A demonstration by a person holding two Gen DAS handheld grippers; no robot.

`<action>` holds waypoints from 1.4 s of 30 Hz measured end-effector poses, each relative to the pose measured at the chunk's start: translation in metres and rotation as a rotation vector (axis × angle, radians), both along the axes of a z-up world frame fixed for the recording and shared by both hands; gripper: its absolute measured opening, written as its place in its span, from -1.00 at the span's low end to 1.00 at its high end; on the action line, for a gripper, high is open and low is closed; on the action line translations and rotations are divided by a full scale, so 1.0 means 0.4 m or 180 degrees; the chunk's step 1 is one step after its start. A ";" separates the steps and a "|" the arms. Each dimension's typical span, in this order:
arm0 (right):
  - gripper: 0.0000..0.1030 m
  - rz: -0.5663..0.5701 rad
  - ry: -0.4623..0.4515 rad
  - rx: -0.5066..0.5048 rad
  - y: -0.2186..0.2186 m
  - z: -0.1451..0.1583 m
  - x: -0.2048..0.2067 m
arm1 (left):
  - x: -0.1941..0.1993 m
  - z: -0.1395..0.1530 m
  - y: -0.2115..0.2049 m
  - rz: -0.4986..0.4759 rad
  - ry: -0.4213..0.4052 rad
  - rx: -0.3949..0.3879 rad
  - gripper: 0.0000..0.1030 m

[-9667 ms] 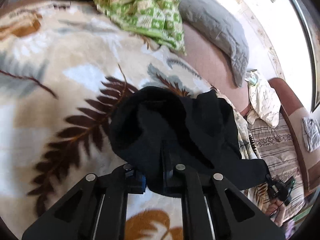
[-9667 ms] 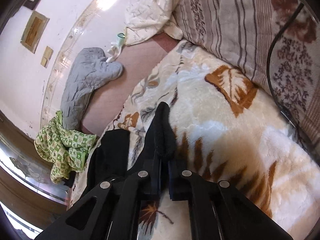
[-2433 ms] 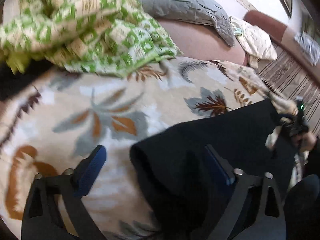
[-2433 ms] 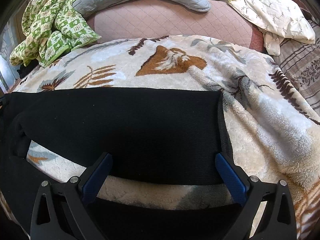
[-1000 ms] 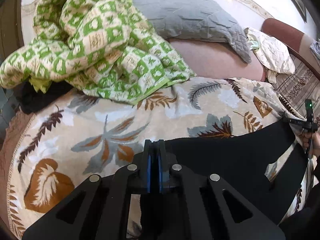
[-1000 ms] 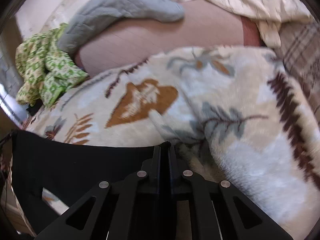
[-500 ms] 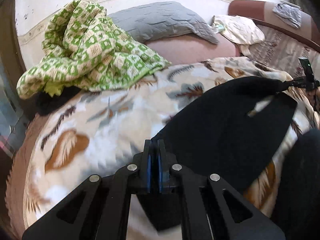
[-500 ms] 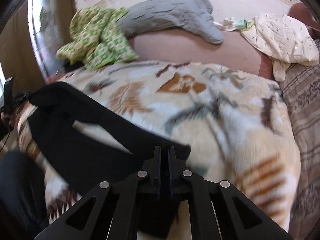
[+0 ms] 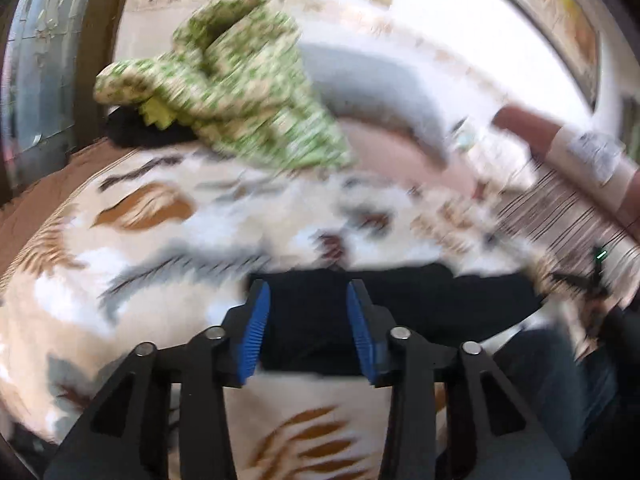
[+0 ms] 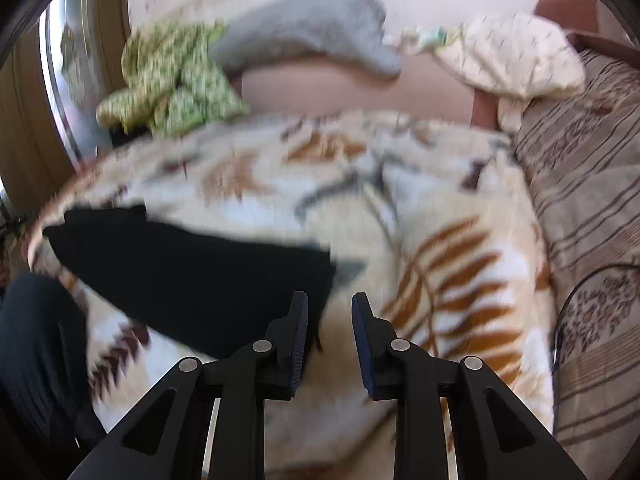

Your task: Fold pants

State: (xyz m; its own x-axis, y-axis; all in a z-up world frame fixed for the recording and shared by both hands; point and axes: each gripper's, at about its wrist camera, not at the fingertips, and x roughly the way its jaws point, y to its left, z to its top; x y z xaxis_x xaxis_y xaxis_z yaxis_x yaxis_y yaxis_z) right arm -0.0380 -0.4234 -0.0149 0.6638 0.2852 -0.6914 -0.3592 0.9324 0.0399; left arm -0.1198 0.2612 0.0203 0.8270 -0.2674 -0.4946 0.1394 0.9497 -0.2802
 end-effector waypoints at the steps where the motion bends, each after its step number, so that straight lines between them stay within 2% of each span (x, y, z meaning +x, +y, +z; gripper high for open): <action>1: -0.52 -0.0024 -0.0088 0.0048 0.006 0.016 -0.002 | 0.006 0.016 -0.018 -0.0049 -0.0055 -0.0075 0.00; 2: -0.50 -0.0025 -0.0130 0.0076 0.014 0.027 -0.001 | 0.027 0.026 -0.039 -0.0131 -0.0066 -0.0183 0.15; 3: -0.48 -0.0021 -0.0175 0.0127 0.025 0.036 0.001 | 0.051 0.023 -0.058 -0.0183 -0.0028 -0.0269 0.17; 5: -0.46 0.0027 -0.0206 0.0190 0.059 0.047 0.012 | 0.113 -0.007 -0.107 -0.0236 0.0190 -0.0396 0.17; 7: -0.46 0.0090 -0.0243 0.0134 0.103 0.051 0.021 | 0.154 -0.049 -0.164 -0.0347 0.0476 -0.0367 0.12; 9: -0.42 0.0174 -0.0219 0.0111 0.145 0.047 0.025 | 0.156 -0.102 -0.239 -0.0578 0.0745 -0.0112 0.03; 11: -0.40 0.0326 -0.0168 0.0063 0.188 0.035 0.021 | 0.131 -0.166 -0.275 -0.0643 0.0968 0.0244 -0.09; 12: -0.37 0.0393 -0.0144 0.0008 0.208 0.028 0.022 | 0.115 -0.193 -0.266 -0.0603 0.1031 0.0255 -0.21; 14: -0.36 0.0511 -0.0070 -0.0136 0.244 0.009 0.021 | 0.084 -0.199 -0.211 -0.0491 0.0947 -0.0038 -0.42; 16: -0.35 0.0544 -0.0011 -0.0212 0.264 -0.008 0.020 | 0.068 -0.181 -0.168 -0.0318 0.0930 -0.0286 -0.41; 19: -0.28 0.0578 0.0059 -0.0256 0.278 -0.027 0.025 | 0.058 -0.161 -0.143 -0.0122 0.0798 -0.0239 -0.36; 21: -0.18 0.0520 0.0149 -0.0339 0.281 -0.046 0.035 | 0.081 -0.182 -0.134 -0.0036 0.0895 -0.0135 -0.36; 22: -0.18 0.0490 0.0246 -0.0354 0.278 -0.060 0.044 | 0.094 -0.197 -0.137 -0.0026 0.0944 -0.0076 -0.48; 23: -0.18 0.0455 0.0411 -0.0349 0.272 -0.080 0.056 | 0.106 -0.204 -0.139 0.0003 0.0882 0.0079 -0.67; 25: -0.10 0.0399 0.0747 -0.0355 0.260 -0.124 0.076 | 0.128 -0.212 -0.139 0.0006 0.0766 0.0360 -0.84; 26: -0.07 0.0397 0.0826 -0.0327 0.251 -0.140 0.079 | 0.138 -0.213 -0.122 0.0008 0.0743 0.0338 -0.94; 27: -0.01 0.0429 0.0764 -0.0305 0.248 -0.135 0.074 | 0.153 -0.217 -0.109 0.0041 0.0735 0.0343 -0.96; 28: 0.05 0.0455 0.0771 -0.0297 0.247 -0.132 0.072 | 0.170 -0.218 -0.097 0.0046 0.0713 0.0353 -0.95; 29: 0.19 0.0467 0.0792 -0.0251 0.245 -0.133 0.069 | 0.183 -0.218 -0.088 0.0112 0.0664 0.0465 -0.95; 30: 0.25 0.0479 0.0799 -0.0252 0.246 -0.137 0.066 | 0.195 -0.218 -0.084 0.0147 0.0642 0.0529 -0.95; 34: 0.31 0.0521 0.0757 -0.0346 0.257 -0.139 0.055 | 0.208 -0.203 -0.094 0.0260 0.0625 0.0706 -0.97; 36: 0.32 0.0514 0.0763 -0.0332 0.254 -0.136 0.052 | 0.187 -0.174 -0.112 0.0455 0.0565 0.0778 -0.92; 38: 0.32 0.0515 0.0763 -0.0333 0.256 -0.138 0.056 | 0.150 -0.140 -0.127 0.0516 0.0409 0.0632 -0.57; 39: 0.32 0.0517 0.0762 -0.0332 0.256 -0.138 0.056 | 0.126 -0.121 -0.141 0.0476 0.0299 0.0514 -0.47; 40: 0.32 0.0517 0.0762 -0.0331 0.256 -0.139 0.056 | 0.109 -0.109 -0.155 0.0440 0.0230 0.0436 -0.28; 41: 0.32 0.0517 0.0761 -0.0333 0.256 -0.138 0.055 | 0.089 -0.099 -0.177 0.0350 0.0175 0.0324 -0.15; 42: 0.32 0.0515 0.0763 -0.0334 0.256 -0.139 0.055 | 0.076 -0.099 -0.196 0.0214 0.0166 0.0215 -0.14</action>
